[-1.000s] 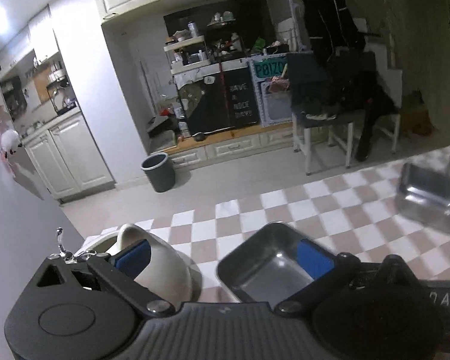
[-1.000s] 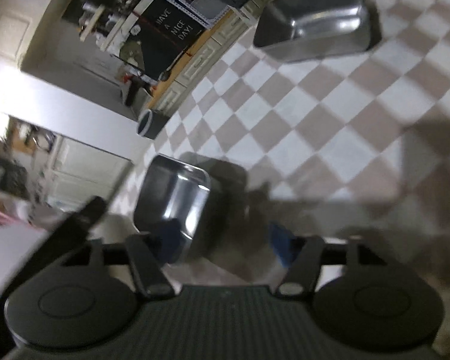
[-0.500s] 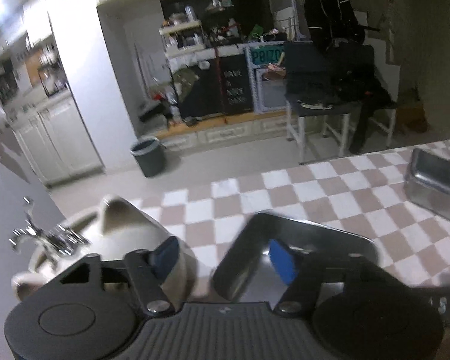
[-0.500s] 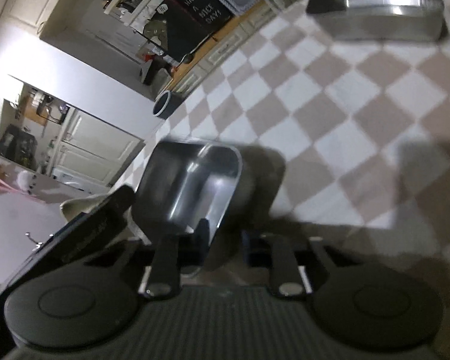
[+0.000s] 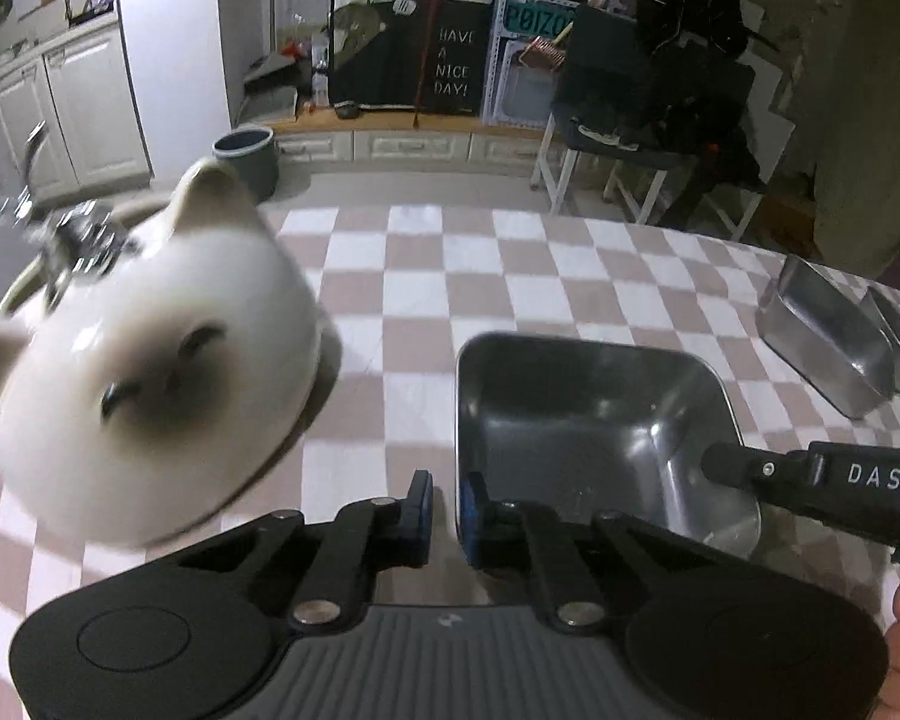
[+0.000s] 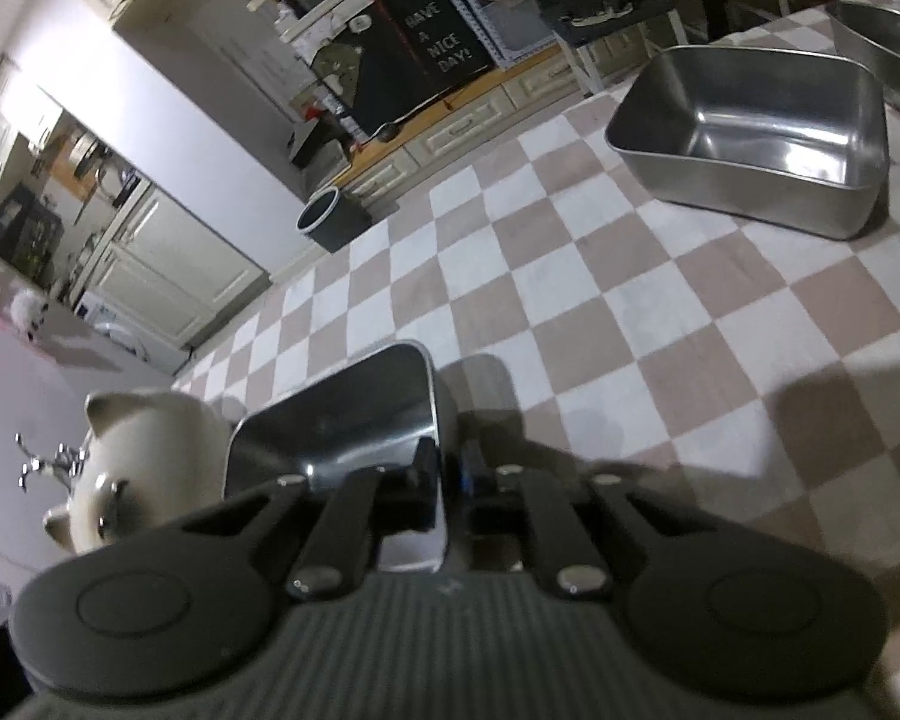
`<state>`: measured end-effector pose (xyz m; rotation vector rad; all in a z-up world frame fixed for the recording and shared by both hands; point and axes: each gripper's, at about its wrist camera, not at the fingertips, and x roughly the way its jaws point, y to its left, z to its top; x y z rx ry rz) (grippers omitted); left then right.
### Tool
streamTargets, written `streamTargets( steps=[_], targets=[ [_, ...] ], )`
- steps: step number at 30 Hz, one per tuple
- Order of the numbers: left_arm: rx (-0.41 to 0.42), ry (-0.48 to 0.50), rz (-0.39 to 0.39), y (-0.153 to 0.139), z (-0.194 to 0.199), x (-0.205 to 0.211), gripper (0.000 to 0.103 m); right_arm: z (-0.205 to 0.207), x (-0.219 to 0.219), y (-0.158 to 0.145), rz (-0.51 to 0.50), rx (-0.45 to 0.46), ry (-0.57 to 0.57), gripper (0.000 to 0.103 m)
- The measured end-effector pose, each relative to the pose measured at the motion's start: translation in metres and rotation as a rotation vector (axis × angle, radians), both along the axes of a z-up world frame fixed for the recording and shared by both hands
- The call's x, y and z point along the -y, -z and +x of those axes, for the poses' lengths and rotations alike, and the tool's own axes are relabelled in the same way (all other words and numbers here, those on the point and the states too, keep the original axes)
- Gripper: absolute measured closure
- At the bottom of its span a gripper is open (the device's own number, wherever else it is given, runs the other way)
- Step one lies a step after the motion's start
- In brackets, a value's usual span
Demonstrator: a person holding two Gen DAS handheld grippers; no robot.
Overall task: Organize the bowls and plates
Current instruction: 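Close both tools on the steel tray rim and lift it, then carry the steel tray with both tools toward the bowl stack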
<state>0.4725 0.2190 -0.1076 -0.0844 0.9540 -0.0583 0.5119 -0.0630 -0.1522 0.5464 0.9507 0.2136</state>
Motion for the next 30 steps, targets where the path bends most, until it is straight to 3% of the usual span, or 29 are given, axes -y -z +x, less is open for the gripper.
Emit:
streamTargets(
  steps=[1,6,13,18,23,30],
  targets=[
    [0.002,-0.005,-0.017,0.000,-0.004,-0.002,0.101,-0.003,-0.002,-0.001,-0.009,0.001,-0.023,0.094],
    [0.034,0.006,-0.019,-0.018,-0.035,-0.002,0.101,-0.036,-0.011,-0.016,-0.106,0.043,-0.110,0.094],
    [0.148,0.030,0.044,-0.084,-0.101,0.000,0.101,-0.096,-0.018,-0.056,-0.096,0.114,-0.194,0.094],
    [0.184,-0.005,0.067,-0.107,-0.154,-0.009,0.101,-0.138,-0.030,-0.082,-0.066,0.145,-0.233,0.094],
    [0.184,-0.035,0.087,-0.111,-0.205,-0.022,0.101,-0.172,-0.046,-0.093,-0.061,0.152,-0.267,0.094],
    [0.144,-0.062,0.103,-0.094,-0.260,-0.044,0.100,-0.205,-0.063,-0.084,-0.048,0.107,-0.298,0.094]
  ],
)
